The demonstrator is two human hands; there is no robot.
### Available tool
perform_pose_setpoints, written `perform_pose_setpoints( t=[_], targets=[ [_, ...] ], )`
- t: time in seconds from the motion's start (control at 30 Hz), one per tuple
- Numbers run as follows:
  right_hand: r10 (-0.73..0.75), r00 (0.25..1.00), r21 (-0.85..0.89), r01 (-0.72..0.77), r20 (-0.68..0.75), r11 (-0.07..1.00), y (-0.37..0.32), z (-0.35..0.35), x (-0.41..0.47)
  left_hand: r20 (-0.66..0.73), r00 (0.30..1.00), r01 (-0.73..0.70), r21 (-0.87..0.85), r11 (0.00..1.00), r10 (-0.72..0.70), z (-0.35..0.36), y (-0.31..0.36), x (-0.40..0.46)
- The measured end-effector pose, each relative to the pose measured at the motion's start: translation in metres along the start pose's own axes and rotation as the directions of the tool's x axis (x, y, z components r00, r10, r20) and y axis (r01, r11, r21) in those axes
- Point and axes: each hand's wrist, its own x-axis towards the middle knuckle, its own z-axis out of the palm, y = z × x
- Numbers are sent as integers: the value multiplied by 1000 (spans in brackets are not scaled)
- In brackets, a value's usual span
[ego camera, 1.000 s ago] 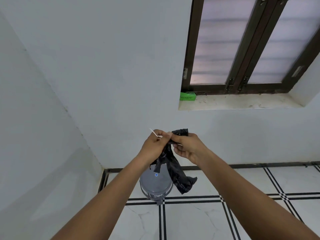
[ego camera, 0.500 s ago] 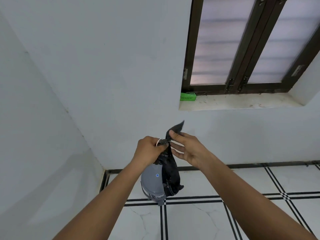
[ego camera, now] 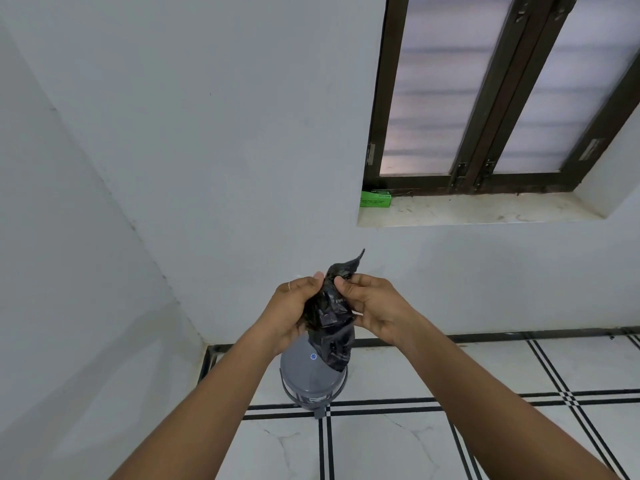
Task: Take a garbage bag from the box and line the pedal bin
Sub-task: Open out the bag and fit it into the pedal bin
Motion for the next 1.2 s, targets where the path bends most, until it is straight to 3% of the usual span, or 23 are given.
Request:
perform_pose_setpoints(
  t=[0.13, 0.27, 0.5, 0.6, 0.77, 0.9, 1.1, 1.2],
  targets=[
    [37, 998, -221, -26, 43, 975, -4, -3, 2, 30, 999, -33, 87, 996, 31, -8, -4, 2],
    [-30, 997, -271, 11, -67, 963, -5, -6, 7, -54, 996, -63, 108, 992, 69, -10, -4, 1],
    [-62, 979, -219, 18, -194, 975, -1, -5, 5, -86, 995, 32, -154, 988, -46, -9, -2, 6],
    [-77, 964, -193, 27, -255, 981, -1, -7, 5, -163, 985, 17, -205, 979, -51, -8, -1, 8],
    [-165, 900, -359, 11, -403, 933, -2, -18, 6, -209, 977, -23, -288, 957, -39, -8, 4, 10],
    [-231, 844, -494, -45, -483, 868, -3, -25, 10, -201, 980, -50, -228, 972, 3, -11, 5, 11],
    [-194, 808, -418, -70, -556, 906, -7, -26, 16, -194, 975, 4, -465, 885, -107, -2, 12, 11],
    [4, 847, -57, -40, -531, 998, -13, -33, 14, -243, 963, -24, -493, 870, -112, -7, 17, 12]
  ],
)
